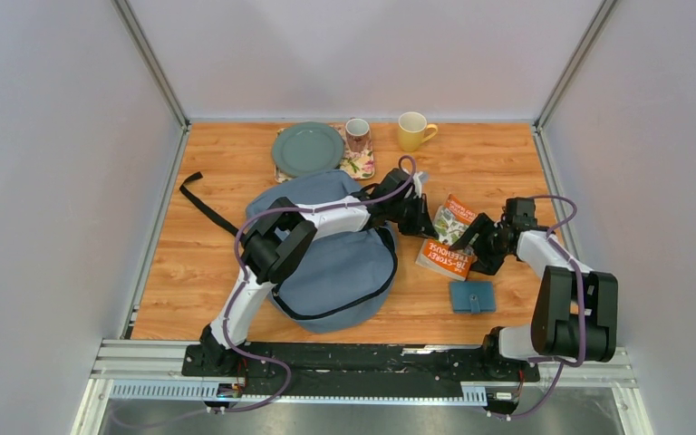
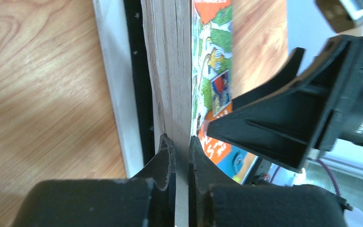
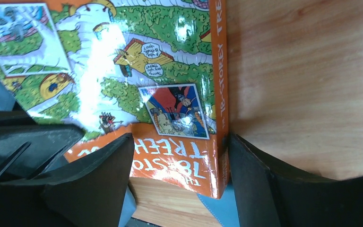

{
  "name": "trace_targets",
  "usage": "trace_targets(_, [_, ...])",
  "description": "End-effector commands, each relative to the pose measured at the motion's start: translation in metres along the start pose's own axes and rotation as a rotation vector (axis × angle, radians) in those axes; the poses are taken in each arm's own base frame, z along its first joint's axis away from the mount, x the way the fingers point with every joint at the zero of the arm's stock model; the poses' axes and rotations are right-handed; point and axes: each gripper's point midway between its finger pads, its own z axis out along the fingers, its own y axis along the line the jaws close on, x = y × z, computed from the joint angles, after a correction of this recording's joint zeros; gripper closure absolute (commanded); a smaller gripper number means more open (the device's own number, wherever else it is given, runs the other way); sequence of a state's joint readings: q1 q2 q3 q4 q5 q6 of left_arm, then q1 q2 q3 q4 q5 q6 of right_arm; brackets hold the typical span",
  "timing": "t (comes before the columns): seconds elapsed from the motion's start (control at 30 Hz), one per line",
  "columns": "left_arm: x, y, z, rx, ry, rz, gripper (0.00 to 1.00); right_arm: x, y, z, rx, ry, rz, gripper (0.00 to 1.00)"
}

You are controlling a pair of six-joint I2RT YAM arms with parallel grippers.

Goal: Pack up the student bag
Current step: Pick up the book from the center of the board.

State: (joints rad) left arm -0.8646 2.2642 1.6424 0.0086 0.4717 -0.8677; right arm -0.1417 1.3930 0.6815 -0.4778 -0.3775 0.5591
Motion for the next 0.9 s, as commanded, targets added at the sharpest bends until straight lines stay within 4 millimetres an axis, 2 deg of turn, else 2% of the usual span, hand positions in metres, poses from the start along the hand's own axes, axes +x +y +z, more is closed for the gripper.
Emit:
trace_targets(0.0, [0.036,-0.024,-0.002,-0.004,0.121,0.11,0.8,-0.017,0.052,-0.028,-0.175,-0.066,-0.075,0.25])
trace_targets(0.07, [0.038,-0.024,-0.001,0.008,0.133,0.124,0.78,-0.019,0.055,-0.032,-0.188,-0.08,-0.076,0.25])
trace_targets(0.1, [0.04,-0.024,0.001,0.016,0.139,0.124,0.73,-0.019,0.056,-0.032,-0.191,-0.081,-0.075,0.25])
trace_targets(0.17, [0.04,-0.032,0.003,0.067,0.145,0.112,0.69,-0.018,0.058,-0.031,-0.205,-0.072,-0.064,0.25])
trace_targets(0.23, [0.043,-0.039,0.005,0.114,0.164,0.084,0.61,-0.015,0.058,-0.029,-0.213,-0.056,-0.056,0.25])
trace_targets(0.37, [0.042,-0.058,0.007,0.227,0.17,0.078,0.57,-0.012,0.055,-0.026,-0.212,-0.046,-0.053,0.25])
trace_targets(0.47, [0.041,-0.061,0.006,0.234,0.166,0.064,0.78,-0.011,0.055,-0.026,-0.214,-0.045,-0.055,0.25])
trace_targets(0.5, [0.041,-0.059,0.005,0.221,0.162,0.064,0.9,-0.011,0.055,-0.027,-0.215,-0.046,-0.057,0.25])
trace_targets(0.53, [0.04,-0.055,0.006,0.202,0.15,0.069,0.97,-0.011,0.054,-0.027,-0.21,-0.05,-0.058,0.25])
trace_targets(0.57, [0.039,-0.055,0.002,0.185,0.149,0.067,1.0,-0.012,0.055,-0.03,-0.208,-0.054,-0.06,0.25])
trace_targets(0.63, [0.037,-0.049,0.0,0.149,0.132,0.082,1.0,-0.015,0.054,-0.034,-0.193,-0.07,-0.065,0.25])
trace_targets(0.73, [0.034,-0.052,-0.012,0.112,0.109,0.121,1.0,-0.027,0.049,-0.049,-0.159,-0.128,-0.068,0.21])
trace_targets(0.77, [0.028,-0.061,-0.022,0.119,0.089,0.142,1.0,-0.03,0.044,-0.06,-0.143,-0.153,-0.051,0.18])
trace_targets(0.83, [0.024,-0.069,-0.032,0.12,0.065,0.183,1.0,-0.042,0.046,-0.087,-0.145,-0.247,-0.06,0.15])
trace_targets(0.87, [0.015,-0.085,-0.045,0.142,0.032,0.21,1.0,-0.046,0.039,-0.097,-0.133,-0.274,-0.038,0.13])
